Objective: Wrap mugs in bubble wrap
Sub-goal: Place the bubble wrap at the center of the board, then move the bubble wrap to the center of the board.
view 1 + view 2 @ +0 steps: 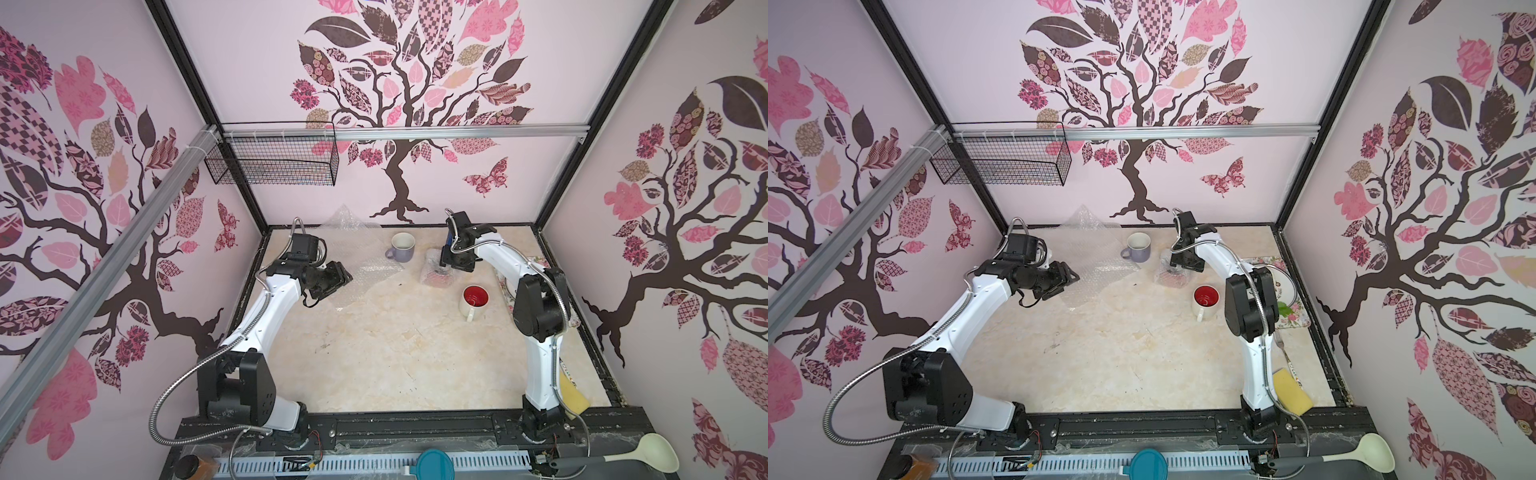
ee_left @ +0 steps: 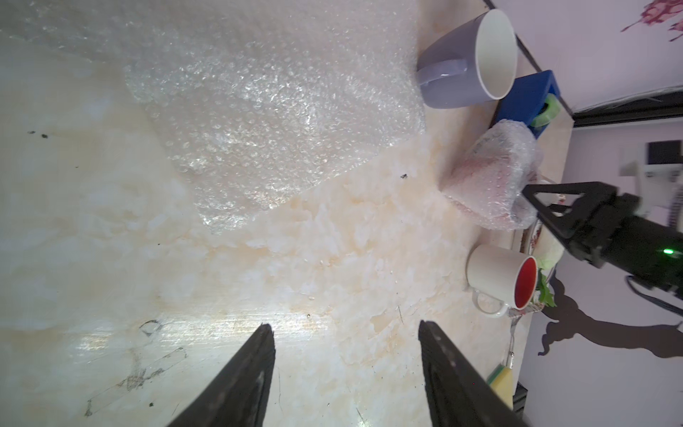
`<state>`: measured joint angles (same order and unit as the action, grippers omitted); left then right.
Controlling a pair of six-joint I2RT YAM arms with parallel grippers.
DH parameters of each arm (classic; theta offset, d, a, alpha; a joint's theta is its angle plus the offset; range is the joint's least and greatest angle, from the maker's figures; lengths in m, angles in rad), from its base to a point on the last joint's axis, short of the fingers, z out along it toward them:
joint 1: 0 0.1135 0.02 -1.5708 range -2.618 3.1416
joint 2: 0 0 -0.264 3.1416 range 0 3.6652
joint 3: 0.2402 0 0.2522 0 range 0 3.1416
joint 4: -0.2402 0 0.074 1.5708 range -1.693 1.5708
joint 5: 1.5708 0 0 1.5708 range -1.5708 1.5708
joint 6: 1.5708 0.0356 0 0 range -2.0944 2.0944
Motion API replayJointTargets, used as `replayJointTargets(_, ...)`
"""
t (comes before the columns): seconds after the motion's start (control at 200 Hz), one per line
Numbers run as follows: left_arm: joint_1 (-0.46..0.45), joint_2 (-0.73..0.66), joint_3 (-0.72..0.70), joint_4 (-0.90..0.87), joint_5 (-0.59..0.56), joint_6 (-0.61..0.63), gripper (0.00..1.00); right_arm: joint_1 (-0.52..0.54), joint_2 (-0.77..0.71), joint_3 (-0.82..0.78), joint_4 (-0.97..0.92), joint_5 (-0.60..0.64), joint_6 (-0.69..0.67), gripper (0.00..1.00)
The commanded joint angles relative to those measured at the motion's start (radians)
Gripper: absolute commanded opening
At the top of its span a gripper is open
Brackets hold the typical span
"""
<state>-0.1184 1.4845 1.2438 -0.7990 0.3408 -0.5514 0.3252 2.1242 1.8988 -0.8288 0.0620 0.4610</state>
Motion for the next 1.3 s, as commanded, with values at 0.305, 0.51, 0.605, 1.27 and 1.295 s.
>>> replayJointTargets(0.305,-0.020,0.399,0.242,-0.162,-0.313,0.271,0.65,0.073,-0.468,-0.311,0.145,-0.375,0.130,0.97)
replayJointTargets(0.51,-0.080,0.553,0.344,-0.167,-0.417,0.299,0.65,0.077,-0.670,-0.574,0.257,-0.412,0.188,0.97)
replayJointTargets(0.605,-0.093,0.592,0.338,-0.164,-0.422,0.312,0.64,0.042,-0.712,-0.598,0.232,-0.411,0.168,0.98)
replayJointTargets(1.27,-0.233,-0.012,-0.254,0.281,0.090,-0.611,0.00,-0.314,-0.784,-0.751,0.036,-0.407,0.030,0.99)
replayJointTargets(1.295,-0.275,-0.034,-0.292,0.361,0.063,-0.693,0.00,-0.314,-0.787,-0.760,0.045,-0.409,0.029,0.99)
